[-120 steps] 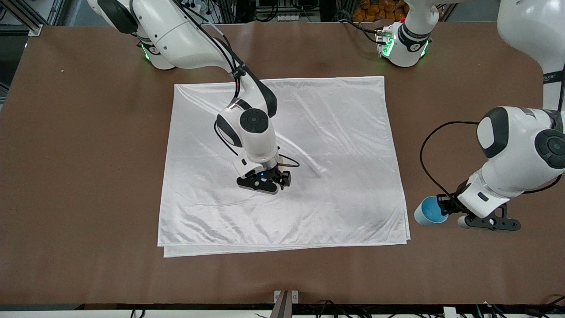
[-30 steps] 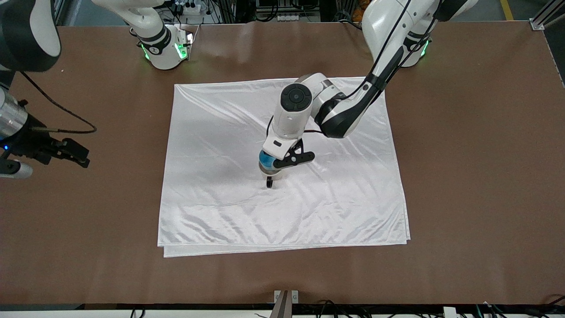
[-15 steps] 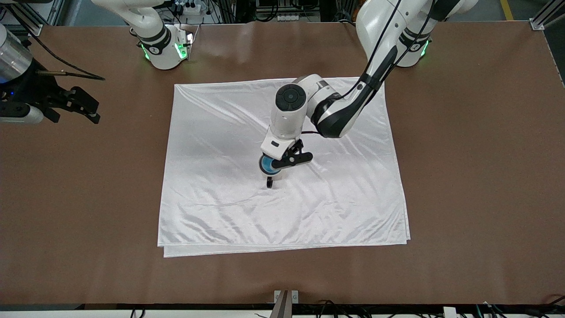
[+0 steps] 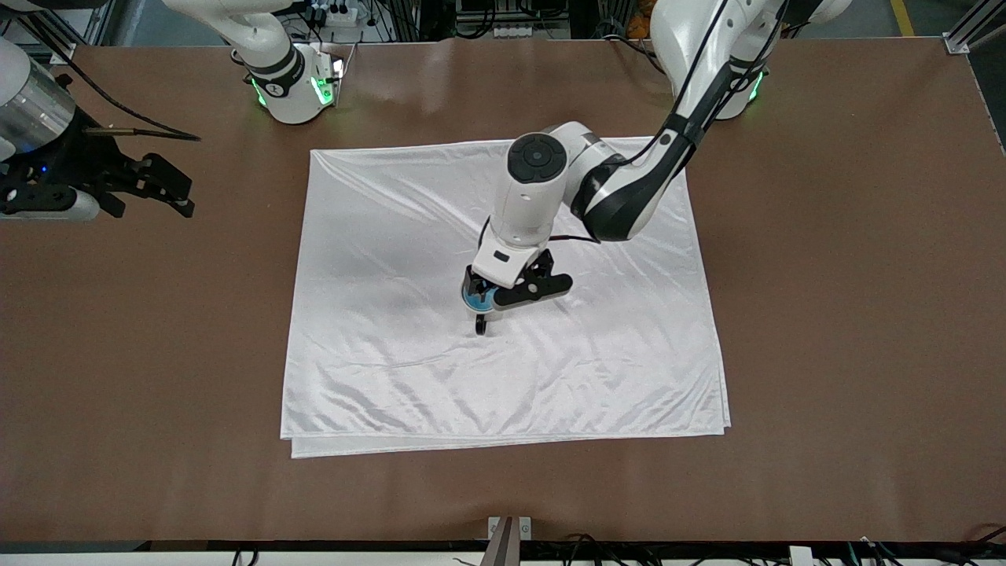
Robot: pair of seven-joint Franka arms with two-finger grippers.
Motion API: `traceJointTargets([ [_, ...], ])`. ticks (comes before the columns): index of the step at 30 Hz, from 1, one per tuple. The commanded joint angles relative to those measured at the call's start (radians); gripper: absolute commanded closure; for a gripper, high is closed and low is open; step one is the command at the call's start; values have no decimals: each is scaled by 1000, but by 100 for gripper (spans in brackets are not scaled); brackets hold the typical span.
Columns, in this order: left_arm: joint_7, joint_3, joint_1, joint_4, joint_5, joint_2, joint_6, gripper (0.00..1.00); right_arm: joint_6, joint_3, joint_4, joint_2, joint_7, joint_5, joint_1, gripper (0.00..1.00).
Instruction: Place blue cup into white mug on cloth
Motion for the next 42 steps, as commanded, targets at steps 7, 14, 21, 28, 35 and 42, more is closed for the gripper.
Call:
traceJointTargets([
  [7, 65, 1, 94, -16, 31, -121, -56, 0, -8, -38, -1, -14, -47, 5, -15, 0],
  [14, 266, -5, 211, -19, 14, -202, -128, 0, -82, -87, 42, -12, -56, -8, -13, 0],
  [21, 441, -10, 304, -19, -19, -262, -272, 0, -86, -88, 42, -12, -92, -10, -15, 0],
  [28, 486, -10, 378, -22, -26, -296, -360, 0, -82, -87, 42, -11, -89, -8, -13, 0],
  [35, 680, -10, 474, -30, -28, -334, -430, 0, -79, -85, 39, -9, -84, -8, -13, 0],
  [42, 739, -12, 562, -42, -75, -373, -478, 0, -82, -85, 31, -3, -86, -8, -12, 0],
])
